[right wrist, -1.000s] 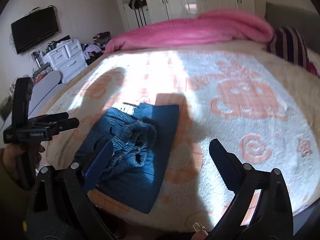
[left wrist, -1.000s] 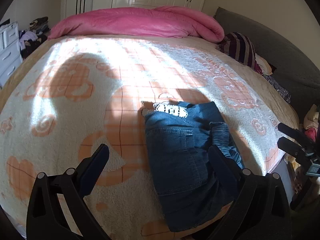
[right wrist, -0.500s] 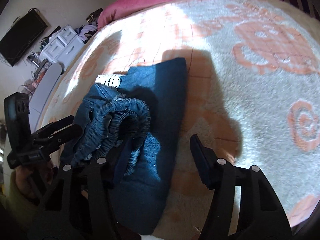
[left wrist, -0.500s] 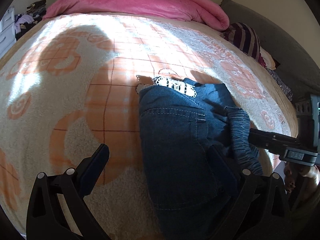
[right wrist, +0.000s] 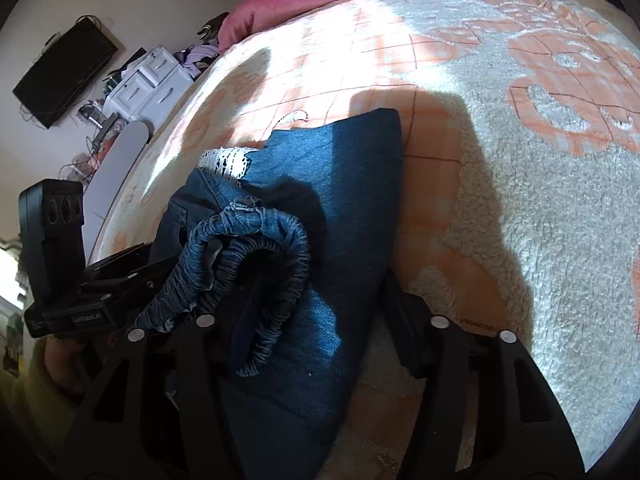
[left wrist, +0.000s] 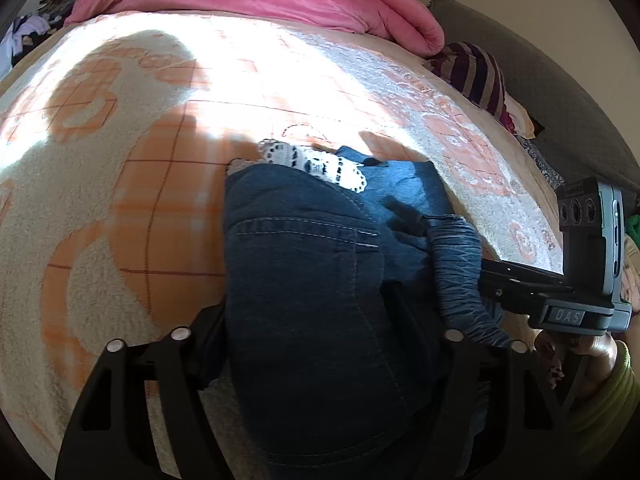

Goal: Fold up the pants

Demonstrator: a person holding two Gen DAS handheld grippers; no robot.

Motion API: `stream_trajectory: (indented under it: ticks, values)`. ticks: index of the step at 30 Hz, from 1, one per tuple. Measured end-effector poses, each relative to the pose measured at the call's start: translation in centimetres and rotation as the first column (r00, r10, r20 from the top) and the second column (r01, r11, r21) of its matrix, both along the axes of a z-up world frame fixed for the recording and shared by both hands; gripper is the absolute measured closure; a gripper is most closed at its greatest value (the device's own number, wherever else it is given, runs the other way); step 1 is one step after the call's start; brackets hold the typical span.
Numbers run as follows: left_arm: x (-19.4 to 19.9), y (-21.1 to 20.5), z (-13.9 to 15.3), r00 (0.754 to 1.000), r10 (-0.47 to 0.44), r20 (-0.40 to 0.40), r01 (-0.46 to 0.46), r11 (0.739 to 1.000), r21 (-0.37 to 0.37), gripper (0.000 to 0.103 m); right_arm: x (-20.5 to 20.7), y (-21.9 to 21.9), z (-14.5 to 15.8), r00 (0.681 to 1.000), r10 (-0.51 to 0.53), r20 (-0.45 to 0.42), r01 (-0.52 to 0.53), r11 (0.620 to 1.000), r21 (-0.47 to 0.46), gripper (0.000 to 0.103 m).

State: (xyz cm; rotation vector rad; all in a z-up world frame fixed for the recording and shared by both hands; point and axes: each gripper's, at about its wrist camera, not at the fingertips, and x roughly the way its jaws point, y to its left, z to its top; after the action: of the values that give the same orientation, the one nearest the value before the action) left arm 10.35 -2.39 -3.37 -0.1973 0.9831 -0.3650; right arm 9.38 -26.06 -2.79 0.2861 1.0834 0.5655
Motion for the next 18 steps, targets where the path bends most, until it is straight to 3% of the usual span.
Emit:
stream_trajectory:
  ticks: [1,2,4,9,18]
  values:
    - [-0.1,-0.1,0.1,1.0,0.003,0.004,-0.003,1.0,-0.004,0.04,-0.1,0.2,0.0,1.0,0.013,0.004,-0.013,1.0,0.004,0.082]
    - [-0.2,-0.3,0.2,1.0,0.004,0.01,-0.004,1.0,-0.006,0.044,-0.2,0.4,0.0,1.0,0.031,0.005,-0.031,0.999,0.017,0.089]
    - [-0.5,-0.6,0.6,1.0,0.0,0.023,0.0,1.0,0.007,0.048,-0.7,0.9,0.4,0.999,0.031,0.041,-0.031,1.0,-0.005,0.093]
    - [-1.1,-0.4,2.0,0.999,-0.005,0.053,0.005,1.0,0.004,0.058,-2.3,2.5,2.8,0.987,0.037,0.157,-0.026,0.997,-0.077,0.095]
    - [0.1,0.1,6.3,0.987,0.02,0.158,-0.021,1.0,0.004,0.06,-0.4,4.0,6.7,0.959,0.081,0.272,-0.054,0.993,-0.103,0.095]
